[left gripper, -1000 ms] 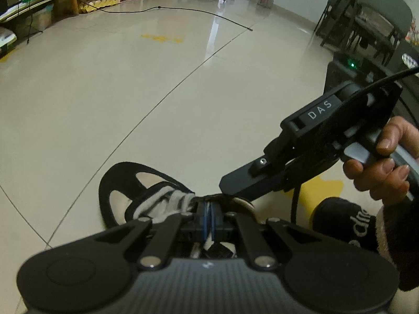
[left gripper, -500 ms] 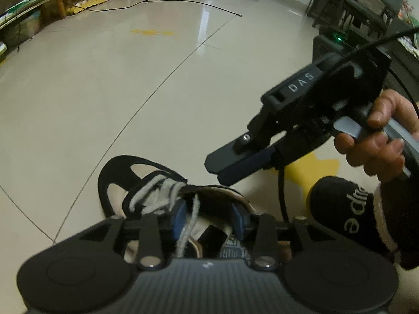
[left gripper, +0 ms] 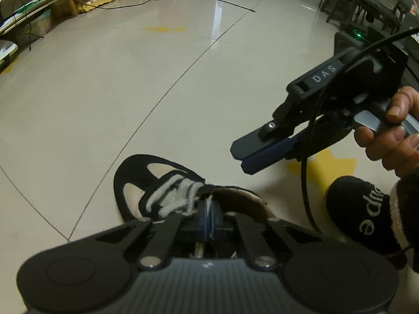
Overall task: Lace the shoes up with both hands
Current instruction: 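Pull the lace up with the left gripper and lift the right gripper away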
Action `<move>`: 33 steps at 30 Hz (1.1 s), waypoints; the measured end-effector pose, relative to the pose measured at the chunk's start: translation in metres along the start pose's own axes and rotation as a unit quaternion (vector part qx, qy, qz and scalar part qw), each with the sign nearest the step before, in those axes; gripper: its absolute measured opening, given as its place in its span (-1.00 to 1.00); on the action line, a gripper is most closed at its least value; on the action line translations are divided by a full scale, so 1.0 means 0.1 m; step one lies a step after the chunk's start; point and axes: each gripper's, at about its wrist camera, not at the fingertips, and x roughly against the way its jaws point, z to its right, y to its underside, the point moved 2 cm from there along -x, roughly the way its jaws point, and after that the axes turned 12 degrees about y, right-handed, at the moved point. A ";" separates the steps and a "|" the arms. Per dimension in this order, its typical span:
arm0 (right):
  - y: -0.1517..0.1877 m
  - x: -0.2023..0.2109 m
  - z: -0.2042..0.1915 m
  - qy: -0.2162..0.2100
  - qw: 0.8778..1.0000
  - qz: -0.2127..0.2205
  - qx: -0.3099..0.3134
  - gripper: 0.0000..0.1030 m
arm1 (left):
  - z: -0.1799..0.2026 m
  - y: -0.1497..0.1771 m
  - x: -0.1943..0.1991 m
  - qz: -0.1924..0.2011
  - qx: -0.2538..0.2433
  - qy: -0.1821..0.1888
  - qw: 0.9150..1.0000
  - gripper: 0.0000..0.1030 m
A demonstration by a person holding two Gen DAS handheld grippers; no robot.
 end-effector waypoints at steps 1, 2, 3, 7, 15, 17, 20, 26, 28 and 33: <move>0.00 0.00 0.00 -0.001 1.000 0.001 0.000 -0.38 | 0.00 0.01 -0.01 0.003 0.000 -0.001 1.000 -0.95; 0.00 0.00 -0.01 -0.002 1.000 0.001 0.000 -0.38 | 0.01 0.01 -0.02 0.006 0.001 0.000 1.000 -0.95; 0.00 0.00 -0.01 -0.002 1.000 0.002 0.000 -0.38 | 0.02 0.01 -0.02 0.012 0.003 0.002 1.000 -0.95; 0.00 -0.03 -0.03 -0.002 1.000 -0.001 0.003 -0.38 | 0.02 0.01 -0.05 0.026 0.011 0.008 1.000 -0.95; 0.01 -0.20 -0.14 0.013 1.000 -0.002 0.026 -0.40 | -0.03 0.01 -0.06 0.022 0.032 0.013 0.999 -0.94; 0.02 -0.24 -0.18 0.022 0.999 0.001 0.044 -0.61 | -0.02 0.02 -0.05 0.021 0.033 0.009 0.999 -0.92; 0.02 -0.29 -0.21 0.031 0.998 0.004 0.057 -0.90 | -0.03 0.04 -0.02 0.019 0.033 0.008 0.999 -0.73; 0.02 -0.32 -0.34 0.056 0.992 0.021 0.108 -0.92 | -0.05 0.07 0.10 0.031 0.052 0.020 0.998 -0.49; 0.05 -0.30 -0.39 0.068 0.989 0.038 0.129 -0.92 | -0.03 0.09 0.16 0.037 0.054 0.017 0.998 -0.43; 0.05 -0.19 -0.47 0.105 0.973 0.096 0.179 -0.93 | 0.00 0.20 0.32 0.054 0.075 0.000 0.996 -0.07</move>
